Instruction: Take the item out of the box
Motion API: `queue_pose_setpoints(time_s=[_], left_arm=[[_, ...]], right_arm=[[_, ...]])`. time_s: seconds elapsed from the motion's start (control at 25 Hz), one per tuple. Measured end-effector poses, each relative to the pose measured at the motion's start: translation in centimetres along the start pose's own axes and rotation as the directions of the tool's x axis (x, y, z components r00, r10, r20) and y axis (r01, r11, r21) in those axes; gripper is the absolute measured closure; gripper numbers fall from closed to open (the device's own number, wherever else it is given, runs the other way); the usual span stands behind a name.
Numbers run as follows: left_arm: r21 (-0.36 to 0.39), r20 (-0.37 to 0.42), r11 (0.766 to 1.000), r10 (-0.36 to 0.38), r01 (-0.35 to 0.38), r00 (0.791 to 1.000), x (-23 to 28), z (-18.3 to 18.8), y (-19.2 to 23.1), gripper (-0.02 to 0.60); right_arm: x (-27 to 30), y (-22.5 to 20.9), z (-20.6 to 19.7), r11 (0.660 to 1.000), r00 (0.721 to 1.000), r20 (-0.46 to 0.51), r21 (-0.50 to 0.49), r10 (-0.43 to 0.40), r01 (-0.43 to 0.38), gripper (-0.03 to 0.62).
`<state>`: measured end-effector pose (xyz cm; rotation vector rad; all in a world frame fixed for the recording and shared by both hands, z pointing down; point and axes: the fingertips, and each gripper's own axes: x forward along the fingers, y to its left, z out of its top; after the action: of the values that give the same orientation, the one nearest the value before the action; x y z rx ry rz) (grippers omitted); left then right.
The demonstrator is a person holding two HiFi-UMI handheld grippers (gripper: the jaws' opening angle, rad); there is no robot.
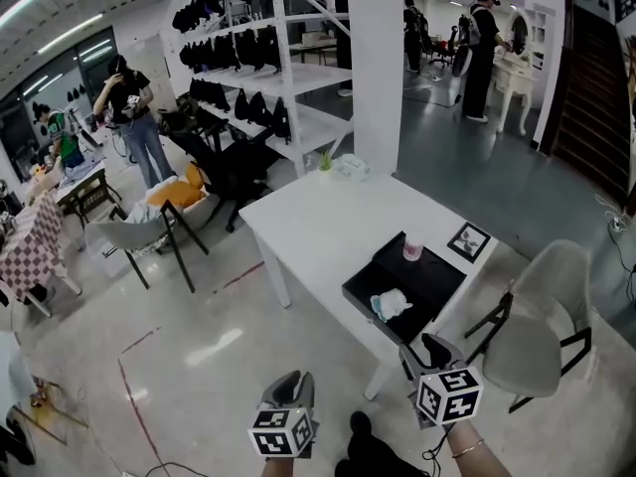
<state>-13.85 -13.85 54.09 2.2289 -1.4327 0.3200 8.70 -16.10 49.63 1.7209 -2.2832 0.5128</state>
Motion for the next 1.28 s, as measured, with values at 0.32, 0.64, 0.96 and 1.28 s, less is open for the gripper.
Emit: queue_pose_setpoints(time_s=[0.32, 0.64, 0.96, 1.28], left_arm=[[-0.011, 0.008, 0.999, 0.034, -0.034, 0.999, 4.8, 2.7, 1.5, 0.505], [-0.026, 0.003, 0.997, 0.067, -0.067, 0.998, 7.7, 5.0, 2.8, 0.505], [-0.045, -0.004, 0.996, 0.083, -0.083, 0.997, 9.8, 5.7, 3.7, 0.505], [-0.060, -0.014, 0.993, 0.099, -0.099, 0.995, 11.1, 6.1, 4.6, 0.505]], right_arm=[[6.4, -2.4, 1.5, 0.999, 0.999, -0.048, -0.023, 0.026, -0.027, 0.395], [11.3, -3.3, 2.4, 0.997, 0.992, -0.112, -0.033, 0.061, -0.065, 0.395], [14.6, -4.4, 1.9, 0.995, 0.981, -0.184, -0.063, 0.061, -0.073, 0.395], [16.8, -4.6, 0.8, 0.991, 0.965, -0.255, -0.092, 0.066, -0.092, 0.384]])
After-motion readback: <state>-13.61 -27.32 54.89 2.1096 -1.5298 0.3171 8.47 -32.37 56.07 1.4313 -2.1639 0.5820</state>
